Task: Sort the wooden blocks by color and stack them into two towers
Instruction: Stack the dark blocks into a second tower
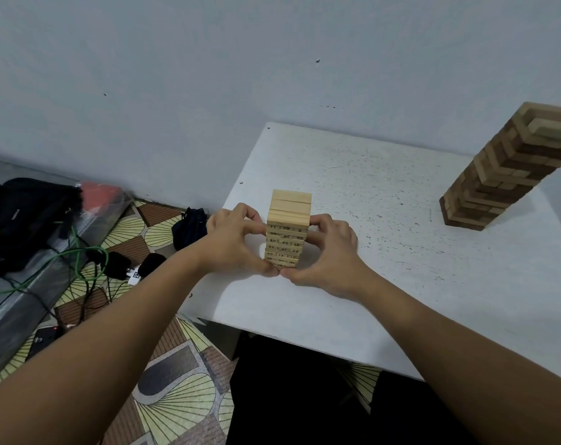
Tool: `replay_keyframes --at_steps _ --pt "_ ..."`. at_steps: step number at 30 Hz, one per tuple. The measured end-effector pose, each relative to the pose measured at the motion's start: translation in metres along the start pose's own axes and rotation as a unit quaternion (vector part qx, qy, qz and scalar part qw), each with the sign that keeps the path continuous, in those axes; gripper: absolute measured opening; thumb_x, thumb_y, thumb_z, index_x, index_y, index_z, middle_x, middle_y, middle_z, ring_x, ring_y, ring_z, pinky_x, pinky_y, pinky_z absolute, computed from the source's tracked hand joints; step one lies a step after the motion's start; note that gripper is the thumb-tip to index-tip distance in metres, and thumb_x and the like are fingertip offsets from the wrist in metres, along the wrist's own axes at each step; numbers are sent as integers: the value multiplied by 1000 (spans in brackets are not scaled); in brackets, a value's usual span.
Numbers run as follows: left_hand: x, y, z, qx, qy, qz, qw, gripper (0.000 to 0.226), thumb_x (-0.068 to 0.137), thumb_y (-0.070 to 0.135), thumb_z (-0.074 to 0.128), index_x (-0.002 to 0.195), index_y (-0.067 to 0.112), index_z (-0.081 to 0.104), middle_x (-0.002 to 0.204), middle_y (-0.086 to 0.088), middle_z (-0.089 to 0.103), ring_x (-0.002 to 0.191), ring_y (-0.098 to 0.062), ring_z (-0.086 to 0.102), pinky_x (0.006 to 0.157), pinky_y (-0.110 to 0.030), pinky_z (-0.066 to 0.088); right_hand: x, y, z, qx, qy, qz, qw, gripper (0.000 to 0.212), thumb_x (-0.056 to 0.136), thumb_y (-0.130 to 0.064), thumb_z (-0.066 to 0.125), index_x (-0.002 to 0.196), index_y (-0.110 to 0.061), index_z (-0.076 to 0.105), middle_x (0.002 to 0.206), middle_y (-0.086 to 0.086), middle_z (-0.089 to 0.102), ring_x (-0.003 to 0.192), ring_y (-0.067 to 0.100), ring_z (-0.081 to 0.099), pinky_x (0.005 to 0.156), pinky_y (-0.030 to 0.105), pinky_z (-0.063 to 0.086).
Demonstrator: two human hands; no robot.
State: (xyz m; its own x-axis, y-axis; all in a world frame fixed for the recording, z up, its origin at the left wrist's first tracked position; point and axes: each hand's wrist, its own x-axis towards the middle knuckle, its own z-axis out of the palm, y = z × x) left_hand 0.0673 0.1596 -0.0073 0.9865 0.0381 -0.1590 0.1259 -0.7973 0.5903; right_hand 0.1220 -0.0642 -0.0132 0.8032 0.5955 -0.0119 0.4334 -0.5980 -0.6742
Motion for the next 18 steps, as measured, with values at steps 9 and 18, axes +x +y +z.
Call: replay_keyframes --at_steps 9,18 --pt "10 -1 6 -18 3 -13 1000 75 41 80 77 109 49 71 120 23 40 125 -14 23 95 -20 23 4 6 -4 -24 6 1 1000 42 66 -65 81 96 -62 51 130 -28 42 121 7 18 119 35 13" --pt "40 15 14 -24 12 -3 1000 73 37 79 76 104 49 72 111 25 40 118 -9 26 104 -25 22 13 20 -24 -27 20 21 999 45 66 -63 82 90 -62 45 128 -24 50 121 7 20 117 35 15"
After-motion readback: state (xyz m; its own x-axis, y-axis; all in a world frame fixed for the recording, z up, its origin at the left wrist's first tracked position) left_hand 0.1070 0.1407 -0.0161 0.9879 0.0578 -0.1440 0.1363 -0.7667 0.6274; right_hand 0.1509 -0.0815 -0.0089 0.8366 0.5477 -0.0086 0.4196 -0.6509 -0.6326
